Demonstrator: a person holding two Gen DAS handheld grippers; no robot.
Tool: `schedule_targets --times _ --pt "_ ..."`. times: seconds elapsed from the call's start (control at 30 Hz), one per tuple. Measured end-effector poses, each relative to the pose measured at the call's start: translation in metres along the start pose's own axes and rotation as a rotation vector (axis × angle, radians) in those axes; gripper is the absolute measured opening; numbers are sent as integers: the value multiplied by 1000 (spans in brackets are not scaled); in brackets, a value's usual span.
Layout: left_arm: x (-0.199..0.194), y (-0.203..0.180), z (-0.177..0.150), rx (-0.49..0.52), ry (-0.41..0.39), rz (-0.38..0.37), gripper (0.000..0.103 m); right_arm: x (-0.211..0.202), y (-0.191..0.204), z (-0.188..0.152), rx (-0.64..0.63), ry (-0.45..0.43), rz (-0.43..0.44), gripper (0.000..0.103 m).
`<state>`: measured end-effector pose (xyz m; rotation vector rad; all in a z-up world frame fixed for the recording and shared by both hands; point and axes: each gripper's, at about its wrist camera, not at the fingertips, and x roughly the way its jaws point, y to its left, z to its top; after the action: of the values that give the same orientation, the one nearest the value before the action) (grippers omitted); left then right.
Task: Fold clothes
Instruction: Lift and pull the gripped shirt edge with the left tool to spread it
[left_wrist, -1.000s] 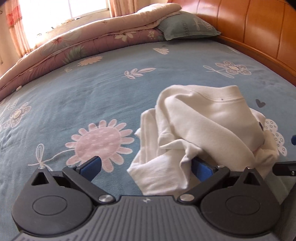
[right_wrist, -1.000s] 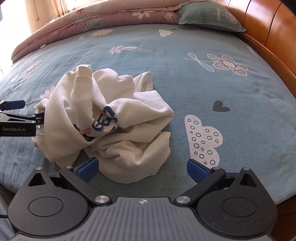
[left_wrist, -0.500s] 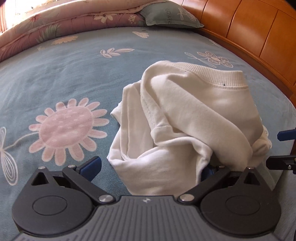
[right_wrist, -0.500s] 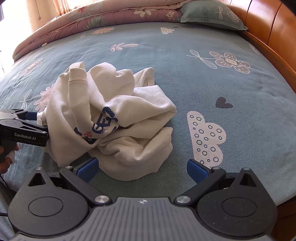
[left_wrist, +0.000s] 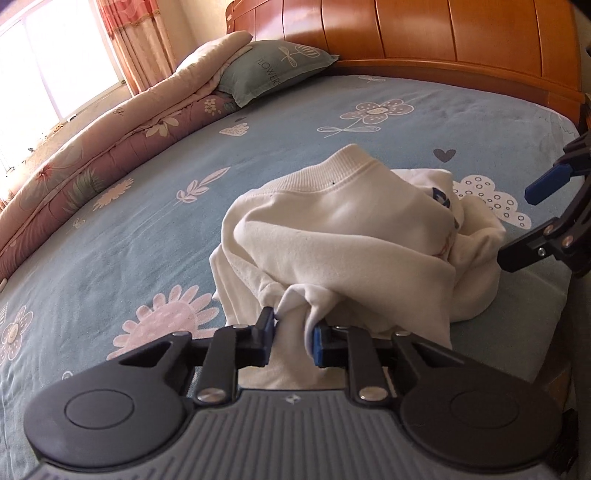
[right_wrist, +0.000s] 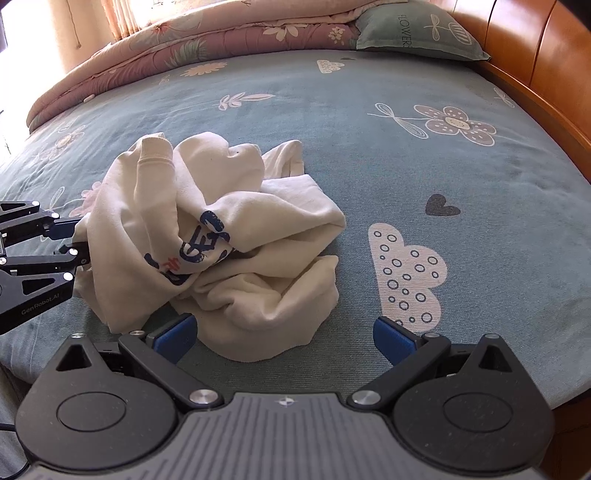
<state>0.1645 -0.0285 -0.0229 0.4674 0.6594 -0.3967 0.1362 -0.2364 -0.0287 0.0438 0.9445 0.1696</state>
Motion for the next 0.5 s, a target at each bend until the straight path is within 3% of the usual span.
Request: schedule_targets --times 0.17,0.43,0.5 --pt "-4 31 7 -59 -23 66 7 -4 -1 -1 -23 -17 -17 103" --pt "-3 82 -1 -98 10 240 1 -4 3 6 -80 -41 -28 103" --pt "-6 96 -5 -141 14 243 1 -4 6 9 -103 -53 -34 103"
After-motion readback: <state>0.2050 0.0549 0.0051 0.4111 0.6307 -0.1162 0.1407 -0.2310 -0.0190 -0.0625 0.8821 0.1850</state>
